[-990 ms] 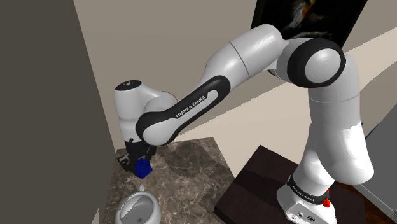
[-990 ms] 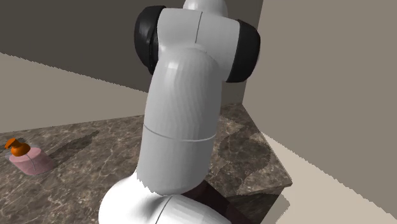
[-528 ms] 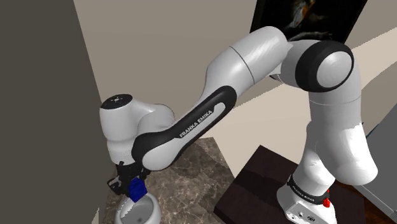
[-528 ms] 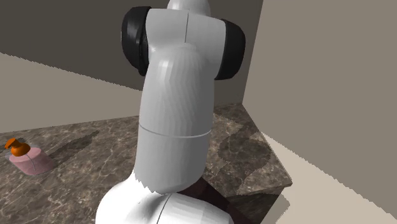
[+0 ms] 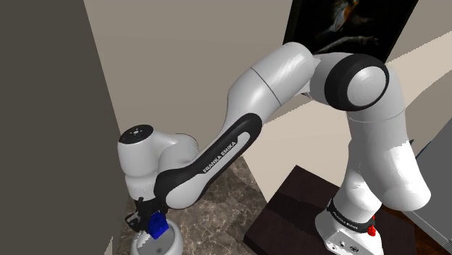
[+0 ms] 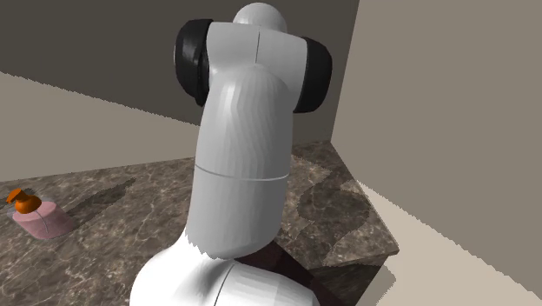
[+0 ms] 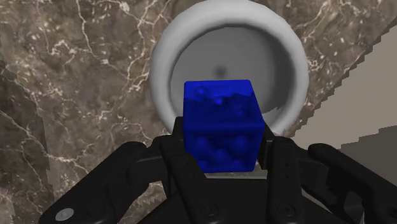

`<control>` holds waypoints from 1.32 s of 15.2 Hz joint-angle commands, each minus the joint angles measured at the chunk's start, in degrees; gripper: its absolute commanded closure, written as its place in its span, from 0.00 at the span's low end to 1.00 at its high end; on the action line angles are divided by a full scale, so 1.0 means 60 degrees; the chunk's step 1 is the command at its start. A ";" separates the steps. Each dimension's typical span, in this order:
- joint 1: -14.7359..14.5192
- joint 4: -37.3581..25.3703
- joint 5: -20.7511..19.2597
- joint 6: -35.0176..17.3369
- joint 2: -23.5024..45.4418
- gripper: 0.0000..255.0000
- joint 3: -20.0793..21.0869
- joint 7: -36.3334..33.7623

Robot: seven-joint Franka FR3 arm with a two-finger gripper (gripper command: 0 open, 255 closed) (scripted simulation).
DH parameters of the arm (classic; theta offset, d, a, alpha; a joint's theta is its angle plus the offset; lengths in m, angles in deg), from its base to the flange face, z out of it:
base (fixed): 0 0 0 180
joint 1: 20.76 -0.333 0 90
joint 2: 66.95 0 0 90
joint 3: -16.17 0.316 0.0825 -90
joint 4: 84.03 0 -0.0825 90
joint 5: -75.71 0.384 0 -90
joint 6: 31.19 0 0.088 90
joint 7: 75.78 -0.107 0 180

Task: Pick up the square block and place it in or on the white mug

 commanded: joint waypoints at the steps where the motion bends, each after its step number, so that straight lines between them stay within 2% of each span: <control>1: -0.0025 0.0023 -0.0064 -0.0179 0.0154 1.00 -0.0047 -0.0036; 11: -0.0067 0.0030 -0.0148 -0.0390 0.0365 1.00 -0.0106 -0.0088; 12: -0.0067 0.0028 -0.0146 -0.0386 0.0362 0.00 -0.0105 -0.0088; 17: -0.0067 0.0030 -0.0148 -0.0390 0.0365 0.00 -0.0106 -0.0088; 20: 0.0062 -0.0013 0.0107 0.0275 -0.0277 0.00 0.0078 0.0069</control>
